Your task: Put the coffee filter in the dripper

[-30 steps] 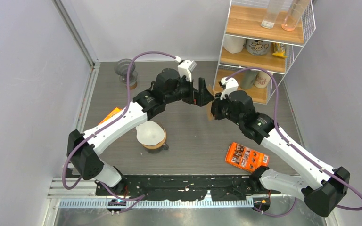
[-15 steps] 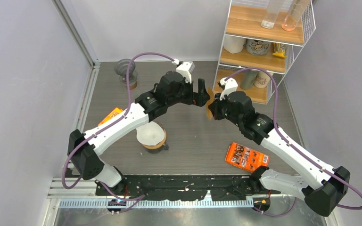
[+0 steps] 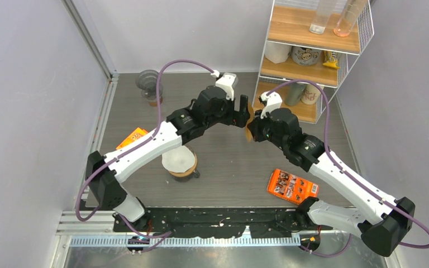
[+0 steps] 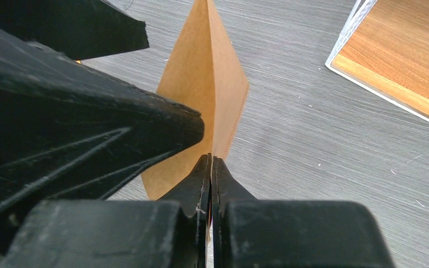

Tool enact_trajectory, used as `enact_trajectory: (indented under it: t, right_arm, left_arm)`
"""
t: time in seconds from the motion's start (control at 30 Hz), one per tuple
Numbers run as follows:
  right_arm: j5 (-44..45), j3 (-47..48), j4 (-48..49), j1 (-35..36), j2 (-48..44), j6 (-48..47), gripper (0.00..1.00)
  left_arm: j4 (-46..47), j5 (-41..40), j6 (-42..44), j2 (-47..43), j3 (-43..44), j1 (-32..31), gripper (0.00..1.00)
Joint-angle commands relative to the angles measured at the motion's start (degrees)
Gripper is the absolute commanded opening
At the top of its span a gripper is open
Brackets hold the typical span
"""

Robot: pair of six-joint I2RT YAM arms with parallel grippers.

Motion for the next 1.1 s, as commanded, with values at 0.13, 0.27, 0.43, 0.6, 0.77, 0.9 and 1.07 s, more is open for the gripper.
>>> enact_trajectory:
  t: [0.13, 0.27, 0.43, 0.6, 0.77, 0.9, 1.07]
  right_arm:
    - [3.4, 3.0, 2.9, 0.5, -0.6, -0.2, 0.05]
    - [3.3, 2.9, 3.3, 0.6, -1.2, -0.1, 0.05]
    - [4.7, 2.8, 3.0, 0.6, -1.4, 0.2, 0.05]
    - [7.7, 2.7, 2.2, 0.5, -1.5, 1.0, 0.05]
    - [9.2, 1.9, 2.4, 0.6, -2.0, 1.6, 0.05]
    - [12.5, 1.3, 2.4, 0.6, -2.8, 2.7, 0.05]
    - [15.3, 1.3, 1.6, 0.6, -2.9, 3.1, 0.05]
  left_arm:
    - [-2.4, -0.7, 1.3, 3.7, 6.0, -1.1, 0.80]
    - [-3.9, -2.6, 1.5, 5.1, 7.6, -1.6, 0.75]
    - [-4.2, -5.1, 1.9, 5.7, 8.4, -2.2, 0.64]
    - [-4.6, -7.5, 1.8, 5.7, 8.3, -2.5, 0.52]
    - [-5.4, -9.8, 1.6, 5.5, 8.5, -2.9, 0.35]
    - [-6.5, -11.9, 1.7, 5.3, 8.4, -3.0, 0.27]
    - [-7.0, -11.4, 2.3, 5.0, 8.3, -3.0, 0.23]
